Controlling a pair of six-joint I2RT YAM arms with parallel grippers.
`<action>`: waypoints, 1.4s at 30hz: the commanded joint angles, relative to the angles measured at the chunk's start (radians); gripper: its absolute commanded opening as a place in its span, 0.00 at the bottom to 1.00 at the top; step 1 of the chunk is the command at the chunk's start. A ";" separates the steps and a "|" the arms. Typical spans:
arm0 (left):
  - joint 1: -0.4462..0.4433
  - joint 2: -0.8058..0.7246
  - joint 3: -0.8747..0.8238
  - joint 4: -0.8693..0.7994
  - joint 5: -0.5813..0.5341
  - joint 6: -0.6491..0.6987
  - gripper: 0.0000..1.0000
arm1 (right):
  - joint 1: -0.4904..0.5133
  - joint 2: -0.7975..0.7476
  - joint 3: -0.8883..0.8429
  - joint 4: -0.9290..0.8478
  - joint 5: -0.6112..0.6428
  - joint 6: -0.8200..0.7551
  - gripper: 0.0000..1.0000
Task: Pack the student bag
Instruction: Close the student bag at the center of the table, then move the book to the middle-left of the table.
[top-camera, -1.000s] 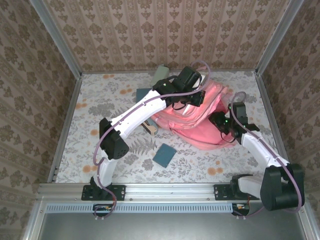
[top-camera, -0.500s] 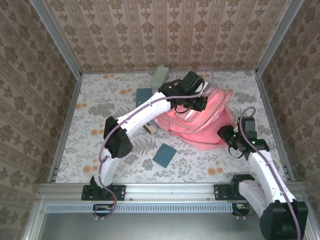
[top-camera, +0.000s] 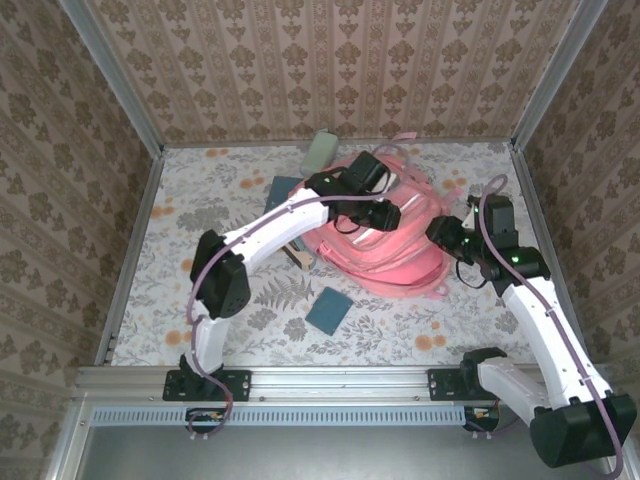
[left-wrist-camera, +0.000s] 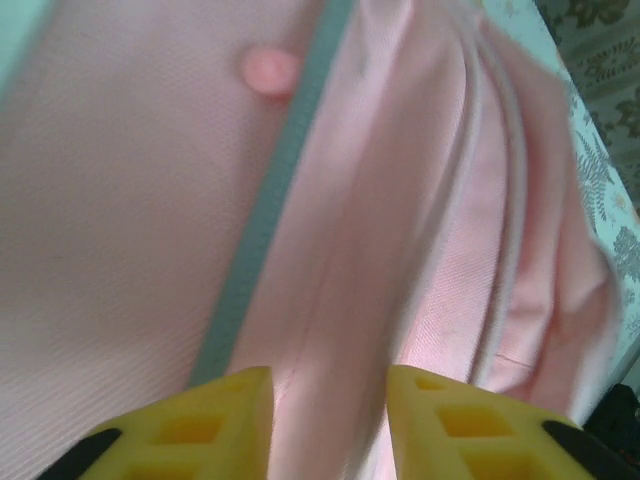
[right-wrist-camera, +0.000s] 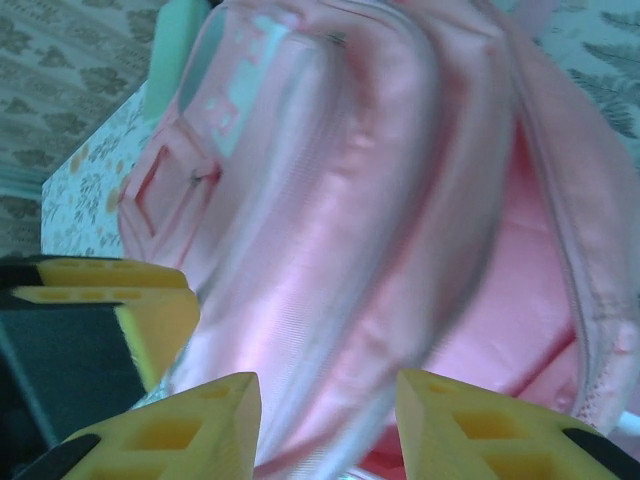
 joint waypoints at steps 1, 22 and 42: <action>0.055 -0.125 -0.050 0.050 -0.031 -0.019 0.43 | 0.049 0.031 0.042 -0.007 0.066 -0.033 0.41; 0.568 -0.165 -0.395 0.151 -0.094 0.028 0.30 | 0.295 0.224 0.138 0.052 0.092 -0.056 0.41; 0.651 0.298 -0.077 0.047 -0.081 -0.054 0.09 | 0.423 0.276 0.203 0.042 0.172 -0.045 0.43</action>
